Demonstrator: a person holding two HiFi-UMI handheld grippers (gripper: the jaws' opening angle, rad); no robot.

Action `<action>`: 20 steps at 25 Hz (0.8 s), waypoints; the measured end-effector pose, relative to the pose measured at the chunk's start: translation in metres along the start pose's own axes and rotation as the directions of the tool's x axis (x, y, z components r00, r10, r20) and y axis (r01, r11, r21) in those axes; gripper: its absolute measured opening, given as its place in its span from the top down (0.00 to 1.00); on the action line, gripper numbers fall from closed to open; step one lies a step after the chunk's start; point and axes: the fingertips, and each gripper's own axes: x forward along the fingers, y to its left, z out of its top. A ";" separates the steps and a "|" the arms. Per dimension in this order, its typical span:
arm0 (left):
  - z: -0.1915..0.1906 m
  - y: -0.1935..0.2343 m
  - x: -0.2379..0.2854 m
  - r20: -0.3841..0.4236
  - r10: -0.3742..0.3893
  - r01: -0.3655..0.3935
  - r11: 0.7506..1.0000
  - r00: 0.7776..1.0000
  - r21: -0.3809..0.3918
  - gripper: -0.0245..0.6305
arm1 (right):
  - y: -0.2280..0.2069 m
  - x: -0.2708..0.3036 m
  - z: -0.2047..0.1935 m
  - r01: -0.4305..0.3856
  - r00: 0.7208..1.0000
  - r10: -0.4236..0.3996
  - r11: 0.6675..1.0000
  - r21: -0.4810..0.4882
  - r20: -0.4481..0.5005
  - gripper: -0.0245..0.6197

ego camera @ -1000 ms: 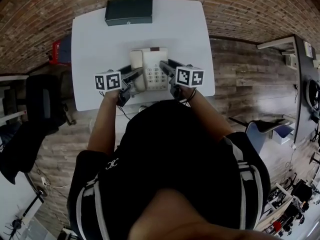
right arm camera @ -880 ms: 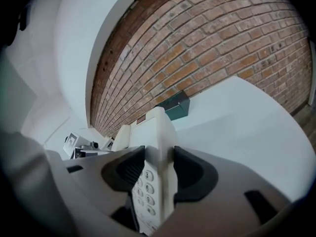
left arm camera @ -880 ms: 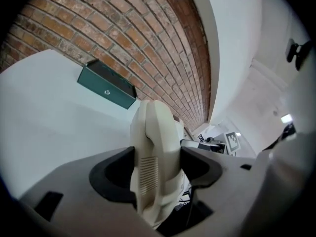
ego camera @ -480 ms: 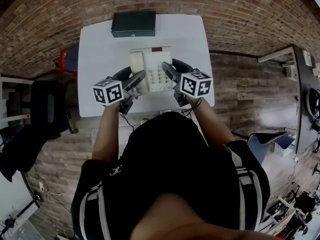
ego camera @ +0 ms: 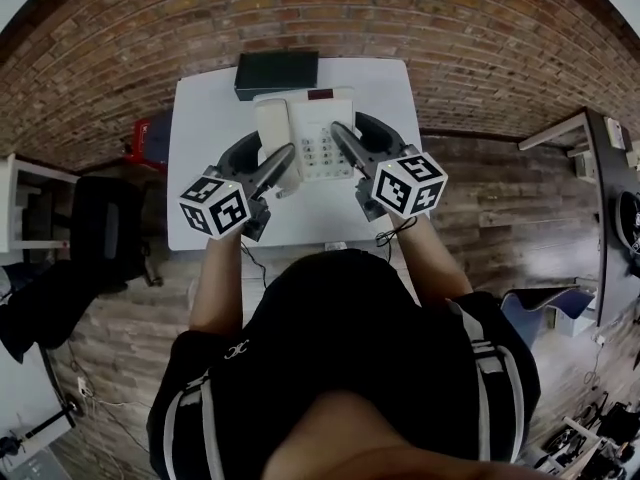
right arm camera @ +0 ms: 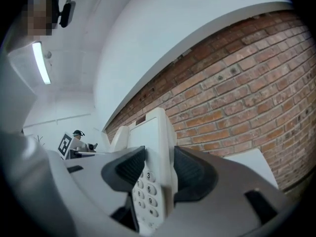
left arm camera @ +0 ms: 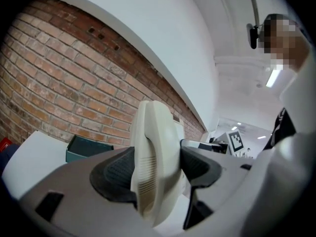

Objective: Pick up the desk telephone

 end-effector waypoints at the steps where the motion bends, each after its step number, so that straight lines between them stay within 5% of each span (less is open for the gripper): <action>1: 0.006 -0.004 -0.001 0.013 0.002 -0.003 1.000 1.000 0.016 0.52 | 0.003 -0.001 0.008 -0.005 1.000 0.005 1.000 -0.014 0.017 0.70; 14: 0.063 -0.039 -0.017 0.124 -0.003 -0.020 0.981 0.992 0.191 0.52 | 0.031 -0.019 0.070 -0.021 0.983 0.045 0.991 -0.131 0.179 0.70; 20: 0.061 -0.045 -0.017 0.111 -0.008 -0.016 0.978 0.994 0.210 0.52 | 0.032 -0.026 0.067 -0.007 0.982 0.029 0.993 -0.119 0.185 0.70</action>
